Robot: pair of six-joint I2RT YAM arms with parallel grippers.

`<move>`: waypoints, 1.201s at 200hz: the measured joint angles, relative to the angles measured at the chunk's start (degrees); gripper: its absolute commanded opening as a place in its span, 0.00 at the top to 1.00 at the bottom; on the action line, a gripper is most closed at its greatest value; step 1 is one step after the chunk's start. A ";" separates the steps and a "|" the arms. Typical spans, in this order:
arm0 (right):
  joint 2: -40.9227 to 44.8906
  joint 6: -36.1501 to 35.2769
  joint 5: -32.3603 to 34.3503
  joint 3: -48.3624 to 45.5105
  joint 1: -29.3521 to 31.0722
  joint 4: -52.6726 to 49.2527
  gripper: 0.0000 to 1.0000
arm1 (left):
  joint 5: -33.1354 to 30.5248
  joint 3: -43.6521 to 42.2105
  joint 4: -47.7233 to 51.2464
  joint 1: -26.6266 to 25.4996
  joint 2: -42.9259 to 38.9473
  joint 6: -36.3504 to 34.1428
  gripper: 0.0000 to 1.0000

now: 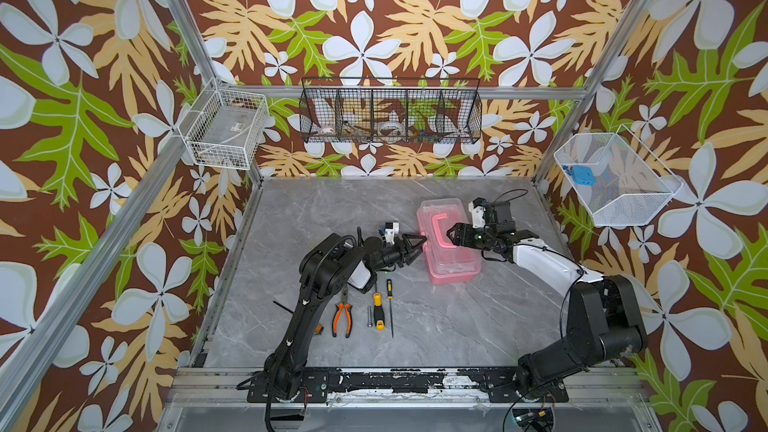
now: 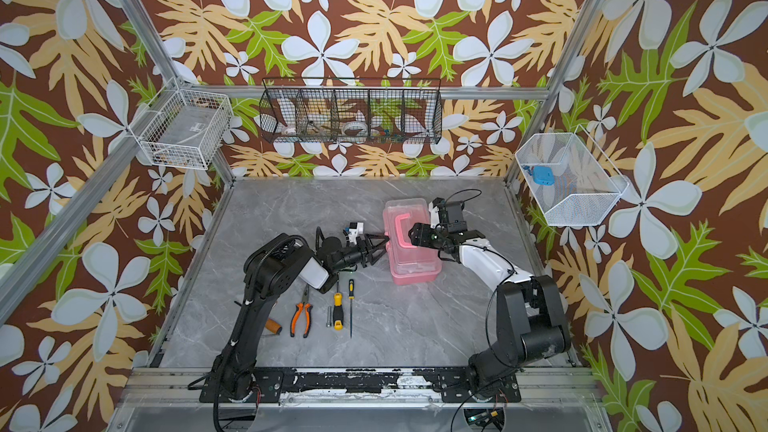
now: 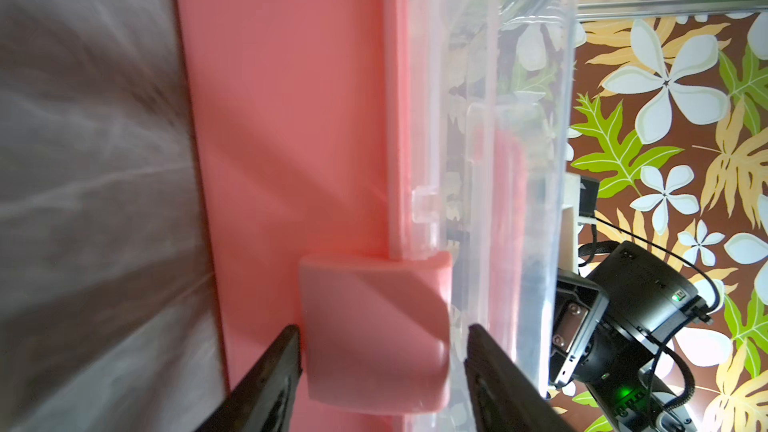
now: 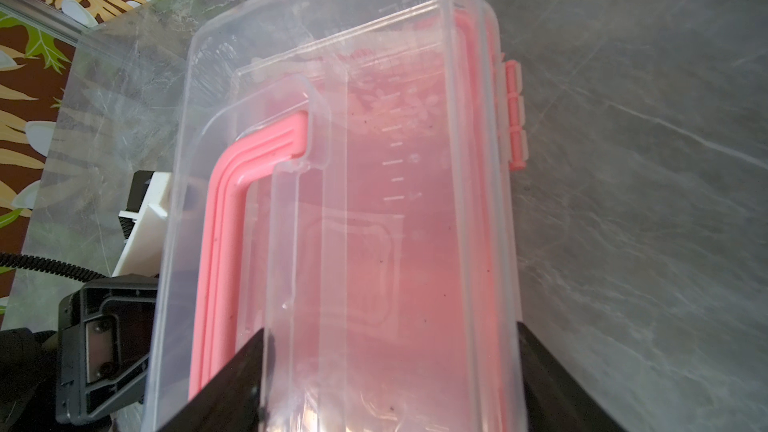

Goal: Pack the tool kit

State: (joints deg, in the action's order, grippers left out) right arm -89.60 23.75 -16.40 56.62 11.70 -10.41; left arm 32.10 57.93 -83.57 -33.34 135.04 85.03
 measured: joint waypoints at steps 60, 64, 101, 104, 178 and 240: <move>-1.44 0.00 -0.20 0.94 -0.09 0.61 0.23 | -1.77 0.57 -0.48 -0.13 0.81 2.45 0.54; -1.55 -0.02 -0.24 1.09 -0.09 0.57 0.23 | -1.88 0.52 -0.48 -0.13 0.79 2.45 0.54; -2.54 -0.37 -0.70 2.27 -0.11 0.15 0.23 | -2.56 -0.20 4.28 -0.13 -2.01 0.59 0.56; -2.62 -0.37 -0.72 2.36 -0.11 0.11 0.23 | -2.58 -0.20 5.01 -0.13 -2.34 0.22 0.57; -3.56 -1.27 -0.63 3.87 -0.07 -0.92 0.24 | -2.03 0.74 25.49 0.70 -10.03 -11.15 0.58; -3.02 -1.70 0.98 4.09 0.00 -1.25 0.24 | -3.61 6.91 50.14 0.72 -15.89 -25.31 0.58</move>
State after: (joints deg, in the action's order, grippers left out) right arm -92.62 22.04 -15.42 60.71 11.70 -11.66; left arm 28.49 64.84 -33.43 -32.62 119.15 59.72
